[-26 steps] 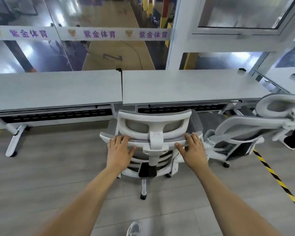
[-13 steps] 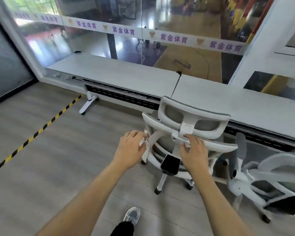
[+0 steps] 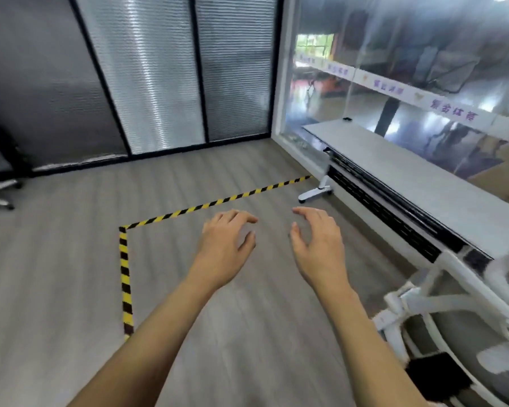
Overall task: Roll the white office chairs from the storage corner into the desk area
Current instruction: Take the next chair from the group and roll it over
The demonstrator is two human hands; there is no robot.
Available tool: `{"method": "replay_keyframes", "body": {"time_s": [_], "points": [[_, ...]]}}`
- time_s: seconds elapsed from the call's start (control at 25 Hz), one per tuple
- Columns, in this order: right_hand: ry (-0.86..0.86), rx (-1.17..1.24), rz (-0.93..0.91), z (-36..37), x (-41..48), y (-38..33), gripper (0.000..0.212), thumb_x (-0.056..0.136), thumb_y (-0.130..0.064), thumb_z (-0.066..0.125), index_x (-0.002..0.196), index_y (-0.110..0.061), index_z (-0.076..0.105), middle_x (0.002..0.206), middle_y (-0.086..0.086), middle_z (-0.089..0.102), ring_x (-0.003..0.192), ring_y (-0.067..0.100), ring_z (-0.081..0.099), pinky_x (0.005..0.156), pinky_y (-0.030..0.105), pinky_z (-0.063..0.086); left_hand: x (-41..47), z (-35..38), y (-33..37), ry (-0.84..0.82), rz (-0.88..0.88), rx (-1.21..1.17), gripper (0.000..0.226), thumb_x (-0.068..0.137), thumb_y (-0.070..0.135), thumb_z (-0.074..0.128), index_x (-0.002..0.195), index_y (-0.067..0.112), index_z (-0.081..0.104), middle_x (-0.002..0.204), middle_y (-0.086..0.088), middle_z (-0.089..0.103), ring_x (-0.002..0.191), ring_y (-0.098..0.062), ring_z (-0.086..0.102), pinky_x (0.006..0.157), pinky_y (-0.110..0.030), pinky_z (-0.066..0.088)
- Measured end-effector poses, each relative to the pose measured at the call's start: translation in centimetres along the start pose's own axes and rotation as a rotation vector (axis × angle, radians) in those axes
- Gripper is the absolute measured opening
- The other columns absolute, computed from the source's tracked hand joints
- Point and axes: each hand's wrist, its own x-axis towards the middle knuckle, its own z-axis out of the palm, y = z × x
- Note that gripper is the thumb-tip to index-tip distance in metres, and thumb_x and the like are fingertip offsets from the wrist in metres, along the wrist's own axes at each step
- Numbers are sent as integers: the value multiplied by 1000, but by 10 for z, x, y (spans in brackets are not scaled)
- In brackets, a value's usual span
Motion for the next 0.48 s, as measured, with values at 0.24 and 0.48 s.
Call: {"method": "replay_keyframes", "body": {"time_s": [0.24,0.48], "points": [[-184,218,-247,196,12,-233,33,94,-20,60,126,-23,63,122,-7,63,114,13,54,102,19,32,-80,-198,-195,234,-221,189,37,90,44,41,116,27,61,123,9,61,110,-21,54,87,-30,33],[-389,398,-450,379,-12,-449,36,95,-23,56,131,-24,60,123,-10,61,115,11,55,99,32,46,-173,-362,-369,325,-459,336,35,93,42,44,122,29,59,120,10,59,111,-17,52,93,-39,42]]}}
